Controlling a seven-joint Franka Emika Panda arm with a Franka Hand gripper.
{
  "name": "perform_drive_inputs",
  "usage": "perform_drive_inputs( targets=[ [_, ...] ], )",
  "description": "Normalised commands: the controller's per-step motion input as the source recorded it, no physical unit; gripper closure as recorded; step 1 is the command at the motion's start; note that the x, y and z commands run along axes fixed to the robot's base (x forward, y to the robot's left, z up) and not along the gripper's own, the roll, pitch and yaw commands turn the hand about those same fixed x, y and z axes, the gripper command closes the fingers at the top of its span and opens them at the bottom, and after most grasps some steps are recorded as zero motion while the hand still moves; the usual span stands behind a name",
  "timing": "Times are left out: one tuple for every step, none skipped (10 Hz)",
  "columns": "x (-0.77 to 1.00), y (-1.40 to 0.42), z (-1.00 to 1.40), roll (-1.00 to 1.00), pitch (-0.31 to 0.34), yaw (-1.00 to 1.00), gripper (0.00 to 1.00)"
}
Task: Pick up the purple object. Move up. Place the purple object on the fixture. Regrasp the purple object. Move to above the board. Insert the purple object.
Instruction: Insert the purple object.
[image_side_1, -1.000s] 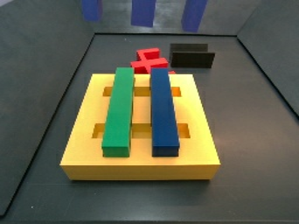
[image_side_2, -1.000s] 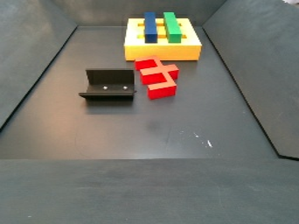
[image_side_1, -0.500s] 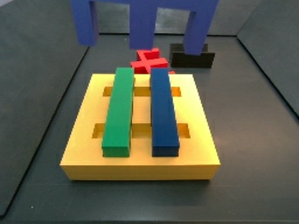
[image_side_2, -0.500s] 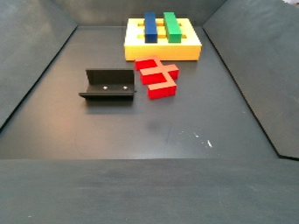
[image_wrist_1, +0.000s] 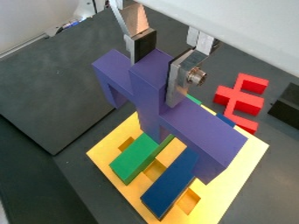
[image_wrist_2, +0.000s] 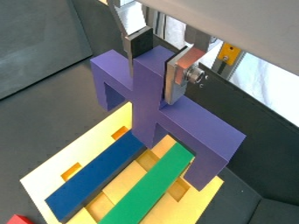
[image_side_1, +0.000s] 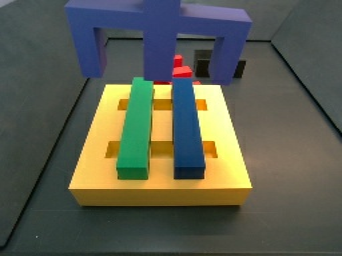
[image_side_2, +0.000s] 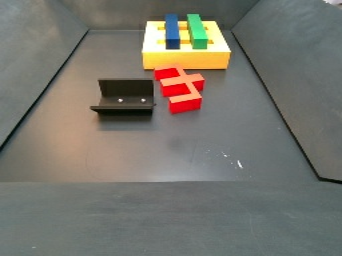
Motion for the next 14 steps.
perform_drive_inputs(
  targets=[
    [-0.07,-0.10,-0.09,0.00,-0.091,0.13,1.00],
    [-0.04,-0.08,-0.10,-0.01,-0.081,0.11,1.00],
    [-0.02,-0.09,-0.11,-0.02,-0.073,0.10,1.00],
    [0.00,-0.16,-0.17,-0.06,-0.073,0.07,1.00],
    [0.00,-0.16,-0.14,-0.06,-0.069,0.06,1.00],
    [-0.01,-0.11,-0.08,-0.04,-0.066,0.09,1.00],
    [-0.07,-0.06,-0.04,-0.02,-0.066,0.10,1.00],
    [-0.05,-0.06,-0.04,-0.02,-0.067,0.10,1.00],
    [-0.03,-0.06,-0.05,-0.02,-0.063,0.09,1.00],
    [-0.04,-0.05,-0.06,-0.03,-0.066,0.08,1.00],
    [0.00,-0.01,-0.07,-0.04,-0.049,0.03,1.00],
    [0.00,-0.03,-0.09,-0.06,-0.040,0.03,1.00],
    [0.00,-0.10,-0.08,-0.08,-0.036,0.03,1.00],
    [0.00,-0.09,-0.17,-0.08,-0.060,0.02,1.00]
  ],
)
